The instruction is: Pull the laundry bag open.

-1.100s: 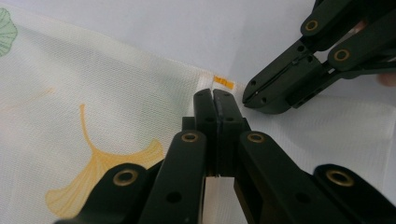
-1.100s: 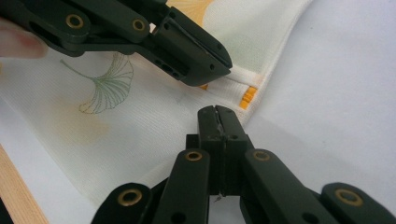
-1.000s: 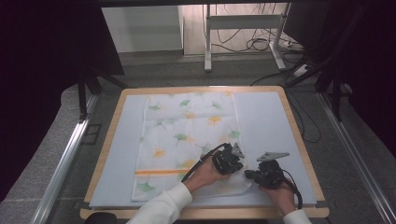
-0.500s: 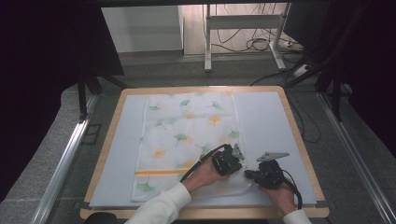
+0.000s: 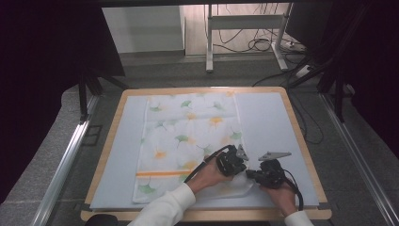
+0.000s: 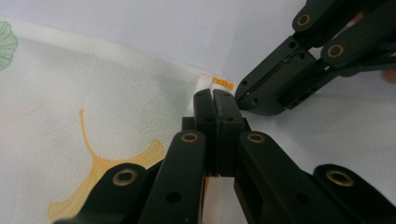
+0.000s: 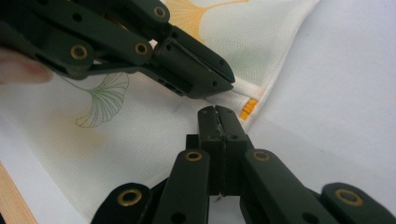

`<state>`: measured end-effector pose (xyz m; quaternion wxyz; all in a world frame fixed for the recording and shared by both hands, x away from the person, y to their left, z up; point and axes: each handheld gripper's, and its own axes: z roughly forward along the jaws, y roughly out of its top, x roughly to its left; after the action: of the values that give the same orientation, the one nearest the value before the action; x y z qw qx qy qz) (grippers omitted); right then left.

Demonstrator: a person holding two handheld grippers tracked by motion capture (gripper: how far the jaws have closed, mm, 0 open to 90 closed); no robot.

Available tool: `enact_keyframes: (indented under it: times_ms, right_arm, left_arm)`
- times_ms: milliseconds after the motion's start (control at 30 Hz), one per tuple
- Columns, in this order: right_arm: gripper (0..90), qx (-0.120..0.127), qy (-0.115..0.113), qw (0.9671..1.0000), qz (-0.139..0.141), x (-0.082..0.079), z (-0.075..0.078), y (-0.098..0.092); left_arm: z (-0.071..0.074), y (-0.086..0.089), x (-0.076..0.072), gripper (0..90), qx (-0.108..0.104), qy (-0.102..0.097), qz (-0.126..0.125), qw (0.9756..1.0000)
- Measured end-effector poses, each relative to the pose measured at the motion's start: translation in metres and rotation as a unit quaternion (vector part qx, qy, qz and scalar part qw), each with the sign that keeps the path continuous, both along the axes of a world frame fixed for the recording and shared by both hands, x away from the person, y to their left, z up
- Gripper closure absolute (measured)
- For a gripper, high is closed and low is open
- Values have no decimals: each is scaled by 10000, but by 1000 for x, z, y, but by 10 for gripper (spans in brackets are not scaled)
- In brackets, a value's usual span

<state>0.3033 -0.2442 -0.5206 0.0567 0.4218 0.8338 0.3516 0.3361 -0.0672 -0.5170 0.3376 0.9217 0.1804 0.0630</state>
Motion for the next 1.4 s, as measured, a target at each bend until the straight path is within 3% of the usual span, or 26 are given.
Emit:
enact_keyframes:
  times_ms: [100,300,1100,1400]
  right_arm:
    - [897,131,99,9998,-85,1,-1,-3]
    - [898,156,126,9997,-162,1,-2,-3]
    - [897,157,101,9998,-101,1,-2,-4]
    - [896,235,61,9995,-217,9,1,-2]
  left_arm:
    - [1,2,-2,900,54,-51,-27,10000]
    - [2,5,-5,900,114,-134,-31,9998]
    - [3,17,-5,900,105,-15,-19,9999]
    - [2,14,-5,900,125,-38,-11,9999]
